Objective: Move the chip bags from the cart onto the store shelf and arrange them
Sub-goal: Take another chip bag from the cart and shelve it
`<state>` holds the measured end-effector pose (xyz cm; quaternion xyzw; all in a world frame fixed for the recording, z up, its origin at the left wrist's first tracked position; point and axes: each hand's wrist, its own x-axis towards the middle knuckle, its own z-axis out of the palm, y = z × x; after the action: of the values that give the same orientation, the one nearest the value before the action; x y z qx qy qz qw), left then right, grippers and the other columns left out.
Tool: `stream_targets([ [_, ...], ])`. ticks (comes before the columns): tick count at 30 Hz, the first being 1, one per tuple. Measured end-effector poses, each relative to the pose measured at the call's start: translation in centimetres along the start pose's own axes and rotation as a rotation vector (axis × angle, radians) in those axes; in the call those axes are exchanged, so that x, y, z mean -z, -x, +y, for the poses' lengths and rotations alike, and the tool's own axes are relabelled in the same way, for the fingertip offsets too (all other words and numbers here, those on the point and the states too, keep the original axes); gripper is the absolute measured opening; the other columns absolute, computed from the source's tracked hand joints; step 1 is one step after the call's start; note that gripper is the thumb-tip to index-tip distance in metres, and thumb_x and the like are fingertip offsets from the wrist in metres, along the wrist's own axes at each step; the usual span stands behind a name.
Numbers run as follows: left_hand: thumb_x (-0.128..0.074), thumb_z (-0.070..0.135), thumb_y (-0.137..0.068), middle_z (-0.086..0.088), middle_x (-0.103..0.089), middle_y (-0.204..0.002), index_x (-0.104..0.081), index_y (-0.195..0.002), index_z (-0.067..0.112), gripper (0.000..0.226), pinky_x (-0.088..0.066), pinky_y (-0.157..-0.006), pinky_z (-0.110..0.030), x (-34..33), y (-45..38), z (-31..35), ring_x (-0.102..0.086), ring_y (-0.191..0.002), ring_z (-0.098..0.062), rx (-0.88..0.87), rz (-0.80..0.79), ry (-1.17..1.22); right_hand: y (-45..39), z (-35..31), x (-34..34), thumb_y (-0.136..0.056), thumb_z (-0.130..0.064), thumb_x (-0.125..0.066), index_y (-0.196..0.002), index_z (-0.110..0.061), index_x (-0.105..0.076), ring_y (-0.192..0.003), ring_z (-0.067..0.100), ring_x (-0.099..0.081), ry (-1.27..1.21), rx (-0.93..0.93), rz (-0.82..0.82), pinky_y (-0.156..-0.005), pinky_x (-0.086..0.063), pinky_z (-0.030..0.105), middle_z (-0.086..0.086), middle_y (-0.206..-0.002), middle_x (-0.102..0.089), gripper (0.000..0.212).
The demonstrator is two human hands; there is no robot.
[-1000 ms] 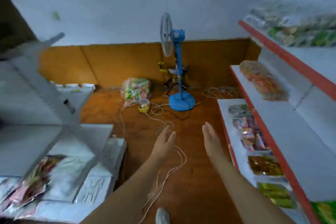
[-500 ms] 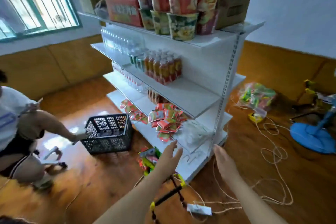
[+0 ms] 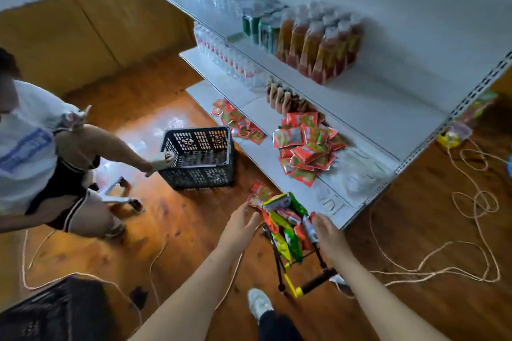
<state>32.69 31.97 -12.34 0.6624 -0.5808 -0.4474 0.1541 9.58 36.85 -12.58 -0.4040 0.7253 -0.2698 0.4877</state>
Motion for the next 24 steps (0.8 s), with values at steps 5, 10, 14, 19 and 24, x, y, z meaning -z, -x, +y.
stream_targets([
  [5, -0.052, 0.043, -0.097, -0.005, -0.052, -0.142, -0.037, -0.149, 0.019, 0.060, -0.039, -0.111, -0.036, 0.5, -8.3, -1.4, -0.050, -0.130, -0.016, 0.053, -0.118, -0.096, -9.2, -0.8, -4.0, -0.099, -0.029, -0.048, -0.142, -0.010, -0.040, -0.127, 0.023, -0.049, -0.086, -0.119, 0.020, -0.096, -0.037, 0.027, 0.010, -0.141, -0.051, 0.048],
  [10, -0.054, 0.043, -0.096, -0.007, -0.052, -0.142, -0.038, -0.148, 0.018, 0.060, -0.040, -0.110, -0.038, 1.2, -16.9, -1.9, -0.051, -0.129, -0.019, 0.113, -0.237, -0.174, -14.7, -0.8, -7.5, -0.098, -0.034, -0.048, -0.145, -0.015, -0.036, -0.129, 0.023, -0.048, -0.221, -0.330, 0.029, -0.098, -0.038, 0.033, 0.004, -0.144, -0.048, 0.051],
  [14, -0.053, 0.040, -0.096, -0.007, -0.056, -0.136, -0.040, -0.146, 0.016, 0.057, -0.044, -0.107, -0.040, 0.6, -23.2, -1.2, -0.053, -0.127, -0.022, 0.102, -0.325, -0.200, -18.9, -1.0, -9.1, -0.097, -0.033, -0.051, -0.146, -0.016, -0.034, -0.130, 0.023, -0.046, -0.288, -0.474, 0.090, -0.101, -0.036, 0.034, 0.004, -0.145, -0.047, 0.055],
  [19, -0.050, 0.050, -0.093, -0.005, -0.060, -0.132, -0.048, -0.138, 0.019, 0.055, -0.045, -0.105, -0.043, -2.5, -31.7, -1.9, -0.056, -0.123, -0.024, 0.065, -0.539, -0.275, -26.0, 0.2, -12.2, -0.093, -0.040, -0.057, -0.149, -0.016, -0.029, -0.134, 0.027, -0.044, -0.381, -0.654, 0.209, -0.107, -0.035, 0.036, 0.009, -0.148, -0.044, 0.068],
  [24, -0.045, 0.042, -0.101, -0.005, -0.046, -0.150, -0.041, -0.147, 0.014, 0.054, -0.032, -0.115, -0.032, -7.2, -39.1, -4.8, -0.042, -0.139, -0.020, 0.071, -0.701, -0.263, -32.9, 4.0, -17.0, -0.087, -0.035, -0.067, -0.150, -0.005, -0.023, -0.139, 0.028, -0.037, -0.423, -0.771, 0.397, -0.108, -0.030, 0.033, 0.013, -0.152, -0.036, 0.082],
])
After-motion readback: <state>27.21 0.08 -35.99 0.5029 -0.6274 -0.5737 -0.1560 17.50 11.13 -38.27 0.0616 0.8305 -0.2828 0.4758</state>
